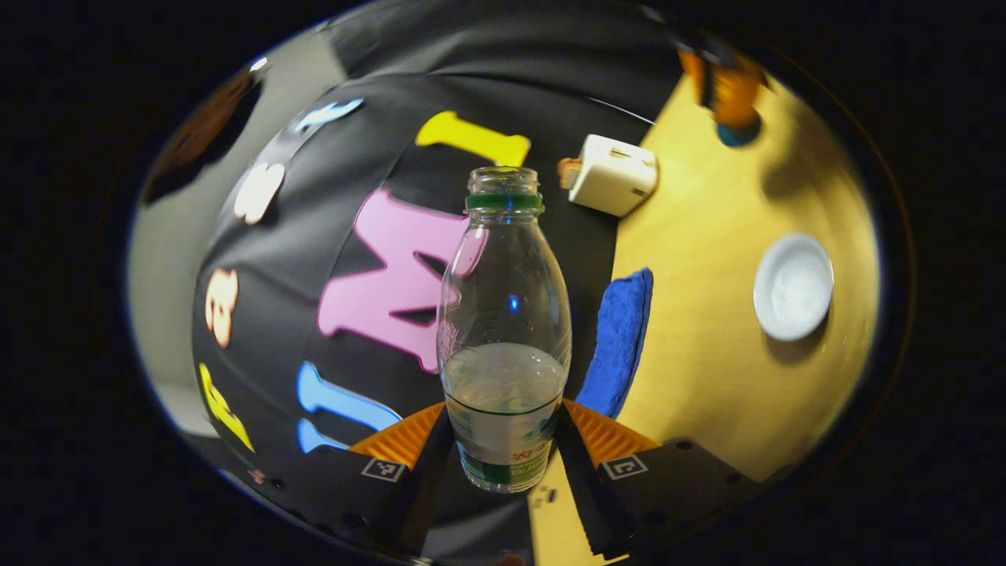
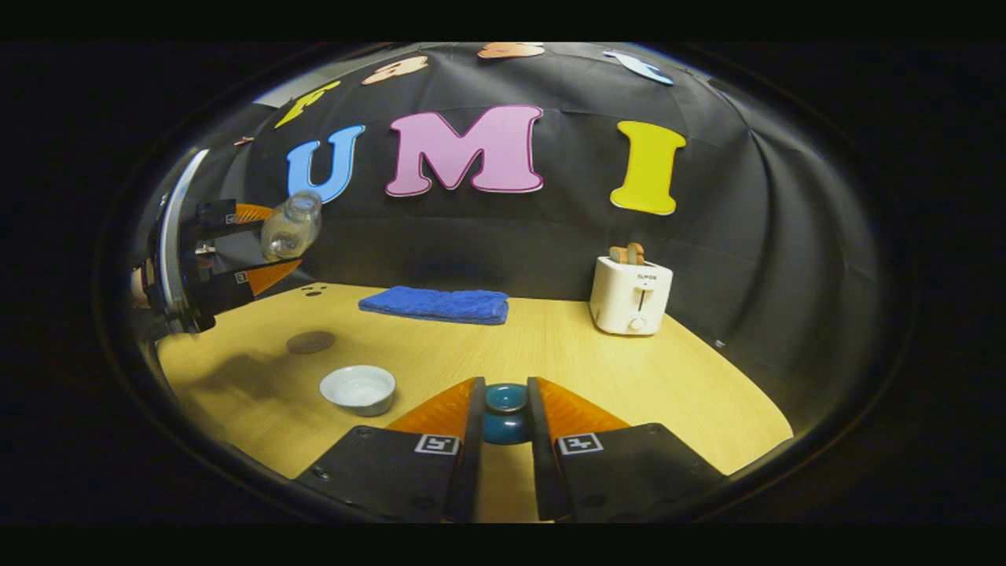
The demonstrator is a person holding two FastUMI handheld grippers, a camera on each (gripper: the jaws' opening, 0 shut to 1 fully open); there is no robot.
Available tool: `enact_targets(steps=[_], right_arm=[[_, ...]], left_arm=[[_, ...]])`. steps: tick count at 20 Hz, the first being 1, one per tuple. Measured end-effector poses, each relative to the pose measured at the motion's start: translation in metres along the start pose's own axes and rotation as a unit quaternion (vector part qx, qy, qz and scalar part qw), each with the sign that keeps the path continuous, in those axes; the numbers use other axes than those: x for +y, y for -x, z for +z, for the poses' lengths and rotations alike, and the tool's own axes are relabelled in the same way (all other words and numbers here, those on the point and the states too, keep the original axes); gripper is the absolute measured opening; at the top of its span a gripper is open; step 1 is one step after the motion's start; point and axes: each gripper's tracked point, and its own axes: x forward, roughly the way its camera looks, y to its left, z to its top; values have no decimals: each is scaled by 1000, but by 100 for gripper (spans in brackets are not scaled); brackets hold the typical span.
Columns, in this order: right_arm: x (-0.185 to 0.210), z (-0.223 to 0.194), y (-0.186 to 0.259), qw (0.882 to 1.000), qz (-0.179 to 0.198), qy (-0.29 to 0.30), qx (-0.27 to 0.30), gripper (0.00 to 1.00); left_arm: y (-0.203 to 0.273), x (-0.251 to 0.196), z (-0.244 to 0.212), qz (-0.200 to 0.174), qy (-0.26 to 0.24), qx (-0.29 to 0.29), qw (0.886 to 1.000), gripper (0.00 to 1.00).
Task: Open the teacup lid with one hand, grasp the water bottle and pour water into the teacup with the other hand; after pouring, place the water bottle on the coaster and then close the teacup lid.
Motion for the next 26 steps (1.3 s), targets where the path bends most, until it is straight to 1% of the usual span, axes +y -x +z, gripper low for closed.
enact_targets(steps=[1, 2, 3, 4, 5, 6, 7, 8, 10, 12, 13, 15, 16, 17, 18, 21, 22, 23, 24, 26], right_arm=[[6, 3, -1, 1000, 0, -5, -2, 25], [11, 6, -3, 1000, -1, -8, -4, 25], [16, 8, -4, 1000, -2, -9, -6, 30], [21, 10, -5, 1000, -2, -8, -8, 30], [26, 12, -6, 1000, -2, -6, -9, 30], [30, 12, -6, 1000, -1, -6, -9, 25], [35, 12, -7, 1000, -1, -6, -9, 25], [38, 12, -7, 1000, -1, -5, -9, 30], [44, 11, -7, 1000, -2, -4, -9, 30], [49, 9, -6, 1000, -3, -5, -8, 30], [51, 8, -6, 1000, -4, -6, -8, 30], [53, 6, -6, 1000, -6, -9, -7, 30], [53, 6, -7, 1000, -7, -10, -8, 30], [54, 6, -7, 1000, -8, -11, -7, 25], [54, 6, -7, 1000, -9, -12, -8, 25], [53, 6, -8, 1000, -12, -11, -9, 25], [53, 5, -8, 1000, -13, -11, -8, 36], [53, 5, -8, 1000, -14, -11, -8, 25], [53, 5, -8, 1000, -15, -12, -7, 36], [54, 4, -8, 1000, -17, -12, -7, 36]], left_arm=[[-4, 2, -11, -11, 38, 18, 999, 75], [-5, 2, -21, -21, 79, 37, 996, 75], [-8, -1, -30, -33, 123, 51, 990, 75], [-10, -7, -38, -45, 170, 66, 982, 75], [-10, -12, -49, -55, 218, 80, 971, 75], [-10, -20, -58, -65, 265, 91, 958, 75], [-11, -27, -68, -72, 309, 97, 943, 75], [-15, -34, -71, -81, 349, 97, 928, 76], [-24, -45, -68, -98, 425, 85, 896, 76], [-31, -52, -68, -99, 490, 77, 863, 76], [-34, -51, -76, -91, 514, 80, 849, 76], [-39, -51, -94, -75, 543, 91, 831, 76], [-40, -52, -100, -74, 551, 92, 826, 76], [-41, -55, -106, -75, 556, 93, 822, 76], [-42, -58, -111, -74, 558, 96, 821, 76], [-46, -66, -124, -65, 554, 105, 823, 76], [-47, -69, -128, -66, 553, 107, 824, 76], [-47, -71, -130, -67, 553, 107, 823, 76], [-47, -73, -133, -69, 552, 110, 824, 76], [-49, -80, -136, -75, 552, 113, 823, 76]])
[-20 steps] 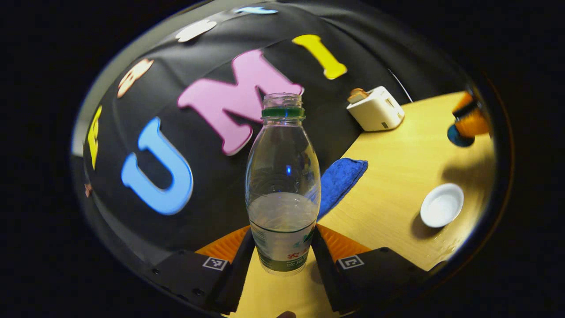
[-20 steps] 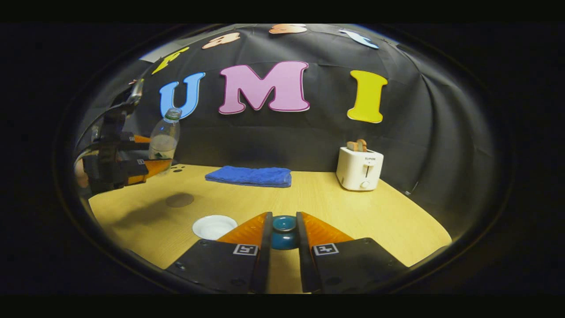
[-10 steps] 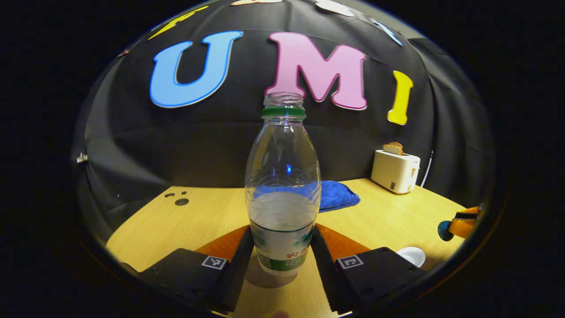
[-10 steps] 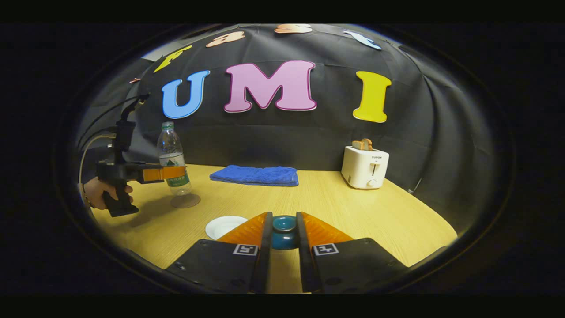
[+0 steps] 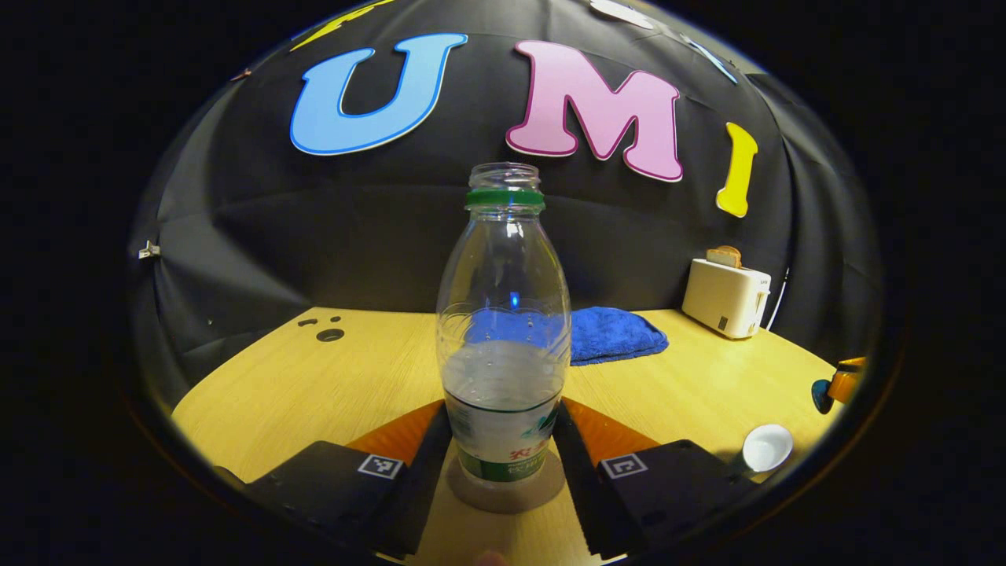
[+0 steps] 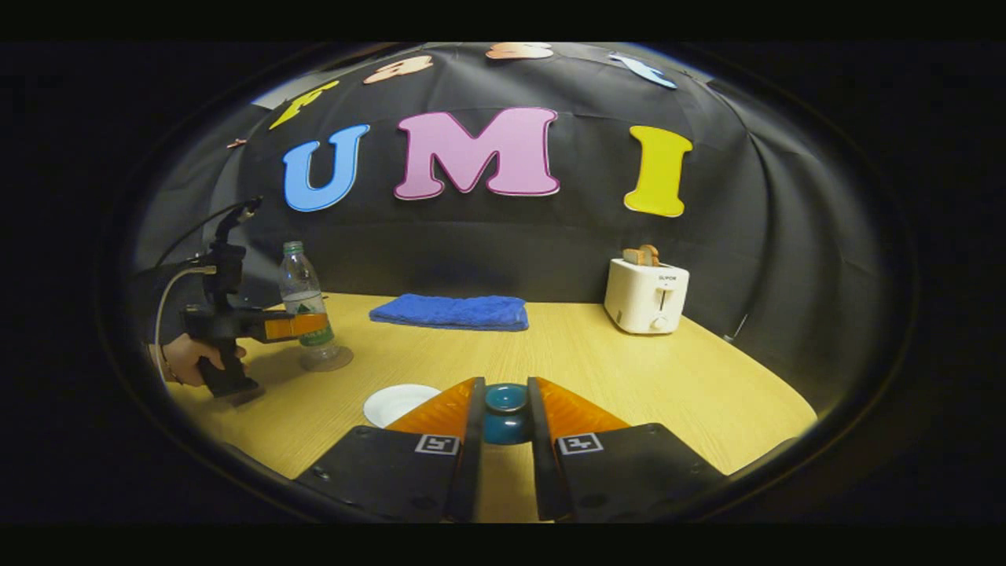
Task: Open the teacup lid with one hand, grasp the water bottle and pour water into the teacup with the other hand; after pouring, place the water bottle on the coaster and then close the teacup lid.
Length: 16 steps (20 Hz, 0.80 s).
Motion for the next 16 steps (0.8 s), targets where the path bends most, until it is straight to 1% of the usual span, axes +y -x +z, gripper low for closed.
enact_targets(steps=[2, 4, 5, 6, 8, 11, 12, 15, 16], right_arm=[[2, 0, -2, 1000, 0, -1, 0, 25], [5, -1, -2, 1000, 2, 0, 1, 25], [7, -1, -3, 1000, 3, 0, 1, 36], [9, -1, -3, 1000, 4, 0, 1, 25], [13, 0, -3, 1000, 8, -1, 1, 25], [19, 3, -5, 1000, 15, -2, -1, 25], [22, 3, -5, 1000, 17, -3, -2, 25], [35, 2, -9, 999, 31, -11, -1, 25], [40, 0, -11, 999, 36, -12, 0, 30]], left_arm=[[-1, -1, 0, -3, 1, -7, 1000, 76], [0, -2, -1, -5, 0, -8, 1000, 77], [0, -4, -1, -7, -3, -8, 1000, 78], [1, -6, -4, -12, -4, -4, 1000, 79], [1, -3, -9, -9, -10, 2, 1000, 81], [7, -3, -10, -7, -8, 0, 1000, 94], [10, -1, -11, -5, -7, 1, 1000, 96], [25, 5, -15, 6, -7, 9, 1000, 96], [33, 7, -17, 9, -8, 11, 1000, 96]])
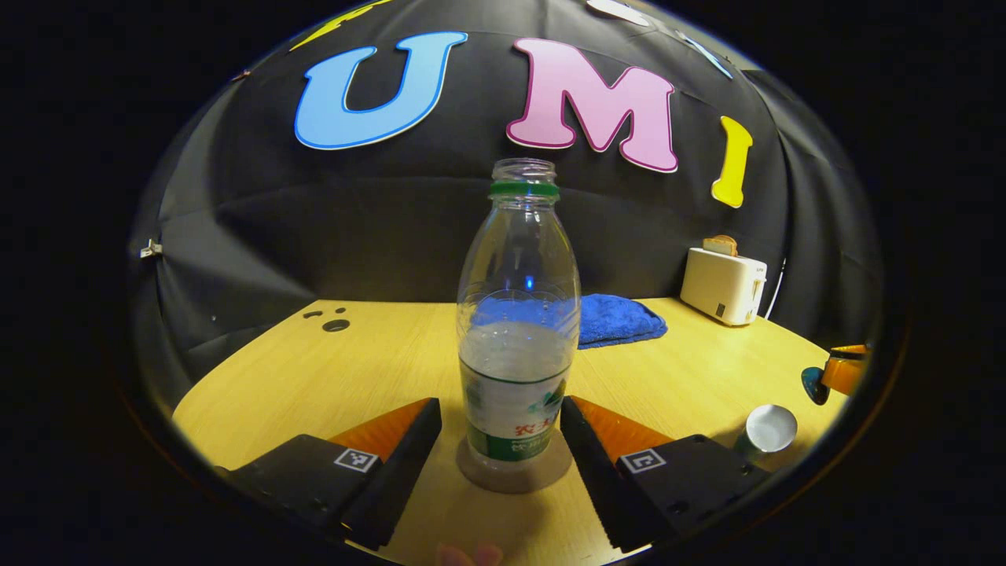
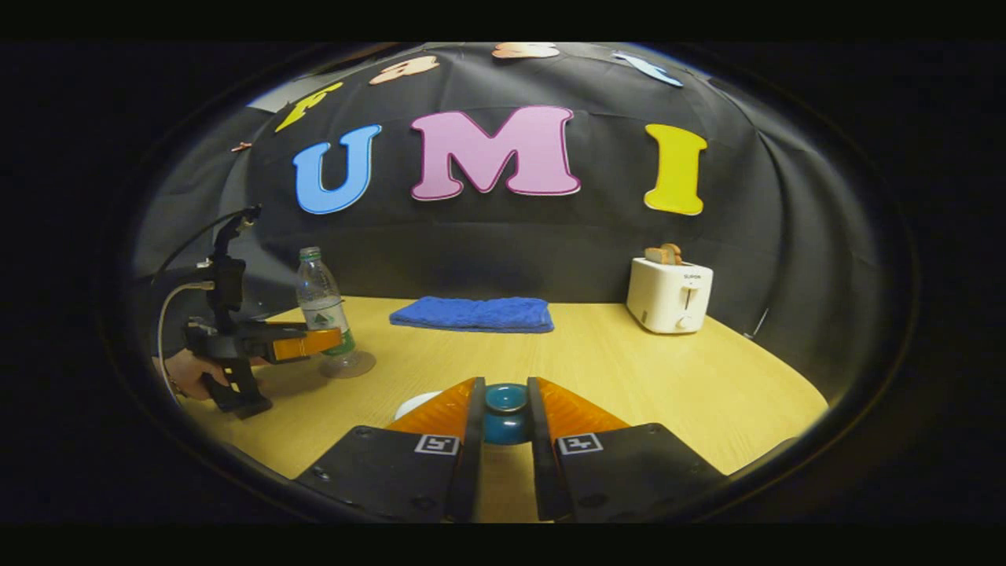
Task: Open the teacup lid with one hand, grasp the water bottle and pour water into the teacup with the other hand; after pouring, place the water bottle on the coaster and then close the teacup lid.
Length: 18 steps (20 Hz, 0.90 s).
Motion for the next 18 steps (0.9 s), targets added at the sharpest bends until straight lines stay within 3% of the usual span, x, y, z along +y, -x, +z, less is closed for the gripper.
enact_targets(steps=[2, 3, 13, 16, 18], right_arm=[[12, -5, -6, 1000, 12, 0, 4, 30], [18, -7, -8, 1000, 18, -1, 5, 25], [45, -31, -25, 998, 48, 11, 27, 25], [46, -34, -27, 998, 47, 12, 31, 36], [46, -33, -29, 998, 43, 14, 31, 28]], left_arm=[[11, 0, -6, 3, 2, 9, 1000, 96], [20, 1, -9, 5, 2, 12, 1000, 96], [63, -1, -28, 12, 21, 32, 999, 96], [66, 3, -29, 15, 21, 35, 999, 96], [67, 5, -28, 15, 16, 35, 999, 96]])
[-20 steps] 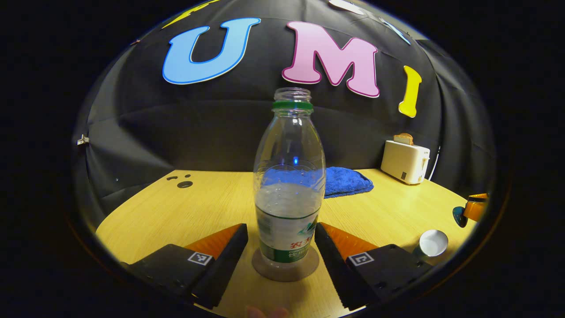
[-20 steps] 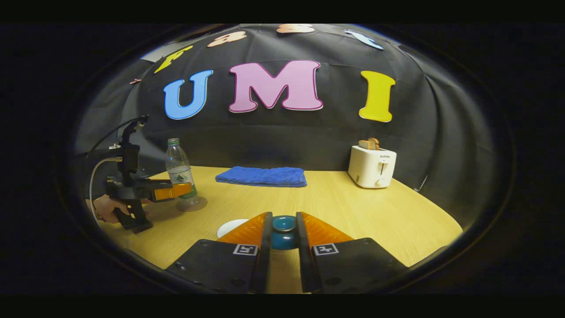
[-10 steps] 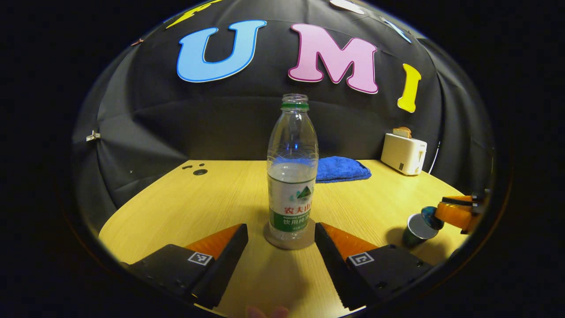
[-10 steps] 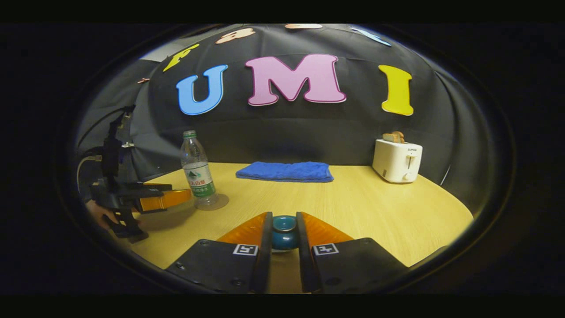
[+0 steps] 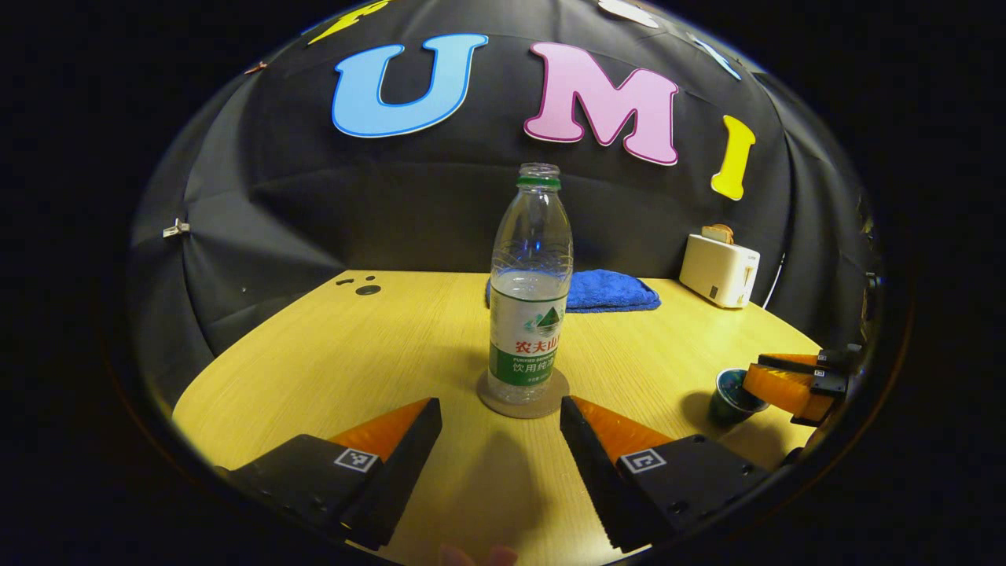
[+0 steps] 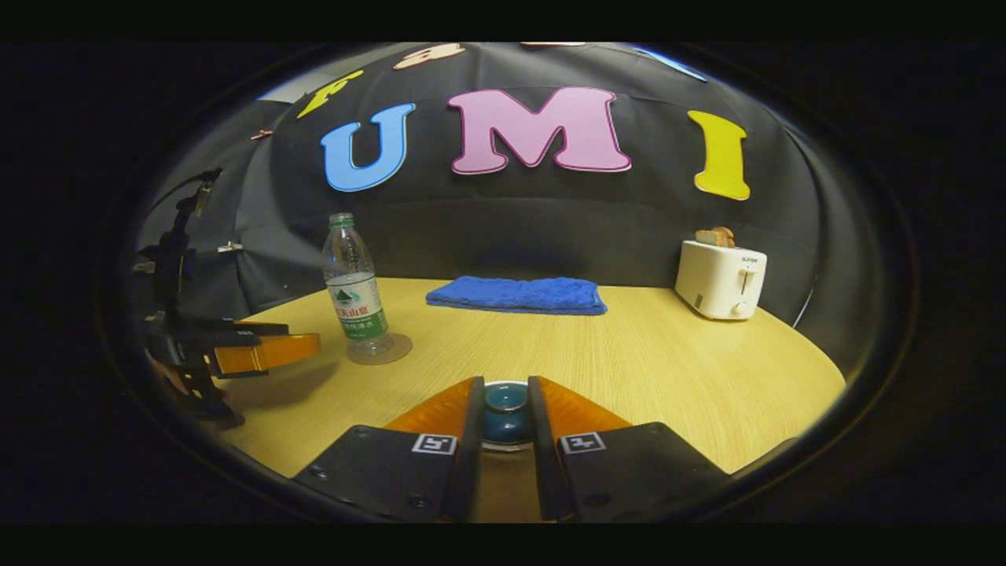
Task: Open the teacup lid with one hand, grasp the water bottle and pour water into the teacup with the other hand; after pouring, place the water bottle on the coaster and then close the teacup lid.
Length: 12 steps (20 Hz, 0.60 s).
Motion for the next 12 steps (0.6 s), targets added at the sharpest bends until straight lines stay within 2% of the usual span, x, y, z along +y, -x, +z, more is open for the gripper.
enact_targets(steps=[2, 3, 4, 6, 9, 10, 12], right_arm=[[-1, -3, 0, 1000, -5, 3, 7, 38], [-1, -5, 0, 1000, -5, 4, 11, 48], [-1, -5, 2, 1000, -5, 2, 12, 64], [-3, 5, 6, 1000, -7, -9, 1, 84], [-18, 32, 18, 1000, -27, -14, -6, 87], [-25, 44, 23, 999, -35, -14, -7, 94], [-36, 67, 35, 999, -50, -16, -3, 95]], left_arm=[[0, 1, 2, 0, -8, -2, 1000, 96], [1, 0, 4, -1, -12, -2, 1000, 96], [3, 0, 5, -2, -13, -2, 1000, 96], [7, -5, 8, -5, -12, -1, 1000, 96], [20, -12, 21, -9, -16, 6, 1000, 96], [25, -15, 27, -11, -16, 9, 1000, 96], [39, -21, 39, -13, -15, 17, 1000, 96]])
